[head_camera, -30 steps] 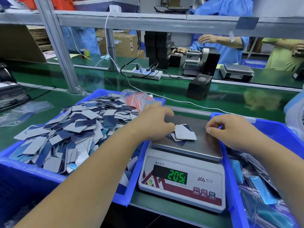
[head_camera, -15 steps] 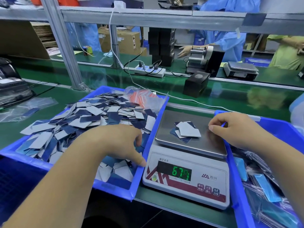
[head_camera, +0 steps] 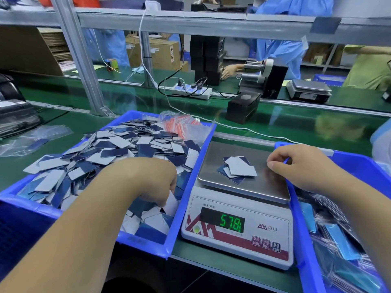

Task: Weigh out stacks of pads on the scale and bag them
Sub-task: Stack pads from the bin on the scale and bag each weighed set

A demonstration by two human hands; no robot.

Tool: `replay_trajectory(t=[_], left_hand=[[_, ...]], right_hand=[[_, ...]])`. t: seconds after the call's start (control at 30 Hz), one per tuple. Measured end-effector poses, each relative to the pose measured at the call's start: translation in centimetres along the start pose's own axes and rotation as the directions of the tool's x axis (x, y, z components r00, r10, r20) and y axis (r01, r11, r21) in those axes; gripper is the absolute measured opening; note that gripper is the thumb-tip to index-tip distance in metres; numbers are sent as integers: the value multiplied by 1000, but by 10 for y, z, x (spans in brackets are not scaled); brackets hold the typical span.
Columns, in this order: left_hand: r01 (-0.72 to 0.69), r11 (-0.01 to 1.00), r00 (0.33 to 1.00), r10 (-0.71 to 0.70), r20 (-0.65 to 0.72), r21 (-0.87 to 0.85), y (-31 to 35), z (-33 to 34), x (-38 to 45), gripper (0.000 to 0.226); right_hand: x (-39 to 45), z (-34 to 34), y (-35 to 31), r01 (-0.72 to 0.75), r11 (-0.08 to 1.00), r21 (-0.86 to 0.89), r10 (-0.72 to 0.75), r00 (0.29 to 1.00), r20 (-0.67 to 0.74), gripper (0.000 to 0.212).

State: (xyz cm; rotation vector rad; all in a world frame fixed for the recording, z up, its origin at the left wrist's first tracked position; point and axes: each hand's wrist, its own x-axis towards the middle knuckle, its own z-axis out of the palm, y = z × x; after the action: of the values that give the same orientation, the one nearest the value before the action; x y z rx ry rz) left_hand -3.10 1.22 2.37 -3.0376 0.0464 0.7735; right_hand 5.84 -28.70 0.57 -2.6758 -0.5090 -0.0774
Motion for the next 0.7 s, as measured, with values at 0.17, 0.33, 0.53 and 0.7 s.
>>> replay_trajectory(t=[0.17, 0.33, 0.53, 0.7], left_hand=[[31, 1000, 999, -31, -22, -2, -2, -3, -2, 18], [24, 999, 999, -25, -46, -35, -12, -2, -7, 15], [-21, 999, 999, 19, -43, -43, -13, 1, -10, 15], [-57, 996, 997, 54, -49, -63, -14, -1, -13, 16]], right_hand=[[0, -1, 1, 2, 1000, 2, -2, 1000, -2, 18], [0, 0, 2, -5, 1000, 12, 5, 1000, -2, 18], [0, 1, 2, -13, 1000, 20, 13, 1000, -4, 19], [1, 2, 1, -13, 1000, 26, 13, 1000, -6, 20]])
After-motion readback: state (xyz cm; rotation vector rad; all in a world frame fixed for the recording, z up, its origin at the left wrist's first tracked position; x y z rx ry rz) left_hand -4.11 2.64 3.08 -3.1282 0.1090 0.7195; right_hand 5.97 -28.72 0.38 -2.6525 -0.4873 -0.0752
